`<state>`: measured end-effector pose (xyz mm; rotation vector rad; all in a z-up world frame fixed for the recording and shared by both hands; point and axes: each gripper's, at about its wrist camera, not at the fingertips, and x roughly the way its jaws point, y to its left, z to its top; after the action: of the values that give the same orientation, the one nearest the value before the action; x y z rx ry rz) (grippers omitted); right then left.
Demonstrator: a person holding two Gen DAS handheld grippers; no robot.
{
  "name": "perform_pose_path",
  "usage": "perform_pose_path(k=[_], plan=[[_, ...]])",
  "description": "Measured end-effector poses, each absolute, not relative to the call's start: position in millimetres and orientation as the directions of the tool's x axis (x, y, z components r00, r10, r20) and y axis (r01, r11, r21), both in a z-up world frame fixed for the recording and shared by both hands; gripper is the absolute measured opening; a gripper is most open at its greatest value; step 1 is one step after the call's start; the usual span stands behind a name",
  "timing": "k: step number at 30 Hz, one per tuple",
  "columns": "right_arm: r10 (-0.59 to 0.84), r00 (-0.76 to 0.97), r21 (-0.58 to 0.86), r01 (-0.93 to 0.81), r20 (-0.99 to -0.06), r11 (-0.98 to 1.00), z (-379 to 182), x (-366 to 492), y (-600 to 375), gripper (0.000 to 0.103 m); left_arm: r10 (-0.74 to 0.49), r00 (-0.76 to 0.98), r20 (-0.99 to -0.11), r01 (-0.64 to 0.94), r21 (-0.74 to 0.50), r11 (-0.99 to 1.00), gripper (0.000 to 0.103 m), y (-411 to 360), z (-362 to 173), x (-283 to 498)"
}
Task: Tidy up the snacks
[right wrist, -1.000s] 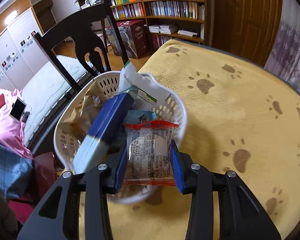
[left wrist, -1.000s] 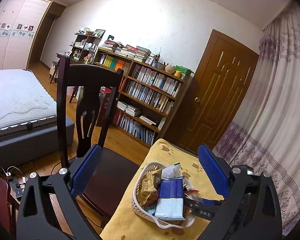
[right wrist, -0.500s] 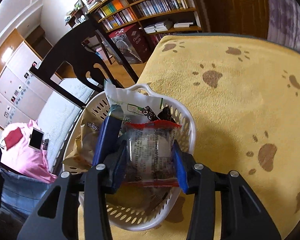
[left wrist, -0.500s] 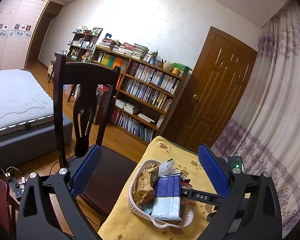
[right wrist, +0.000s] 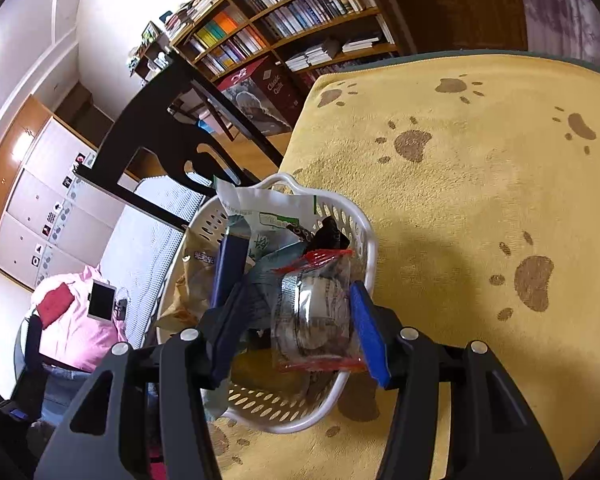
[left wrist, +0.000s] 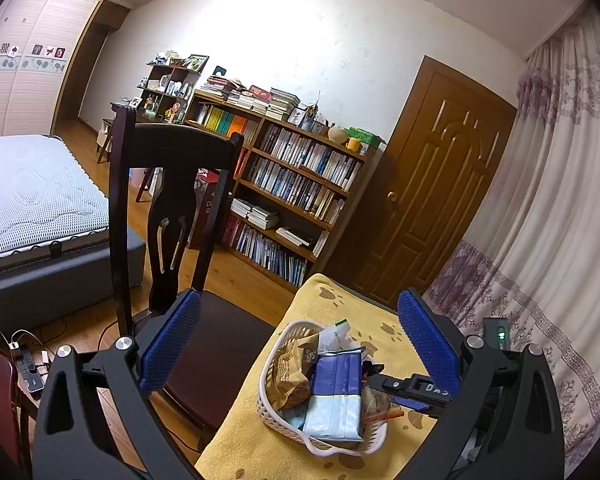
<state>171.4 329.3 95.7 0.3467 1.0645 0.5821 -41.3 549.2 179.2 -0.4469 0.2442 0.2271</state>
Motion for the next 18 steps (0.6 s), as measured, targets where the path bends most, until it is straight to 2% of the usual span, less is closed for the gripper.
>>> perform_pose_path(k=[5,18], plan=[[0.634,0.347,0.578,-0.262,-0.691,0.773,101,166,324,0.053,0.162,0.947,-0.278,-0.266,-0.396,0.879,0.100,549,180,-42],[0.631,0.333,0.560,-0.292,-0.700,0.775,97,159,323,0.054,0.150,0.942,-0.299,-0.261,-0.377,0.889,0.100,545,178,-36]])
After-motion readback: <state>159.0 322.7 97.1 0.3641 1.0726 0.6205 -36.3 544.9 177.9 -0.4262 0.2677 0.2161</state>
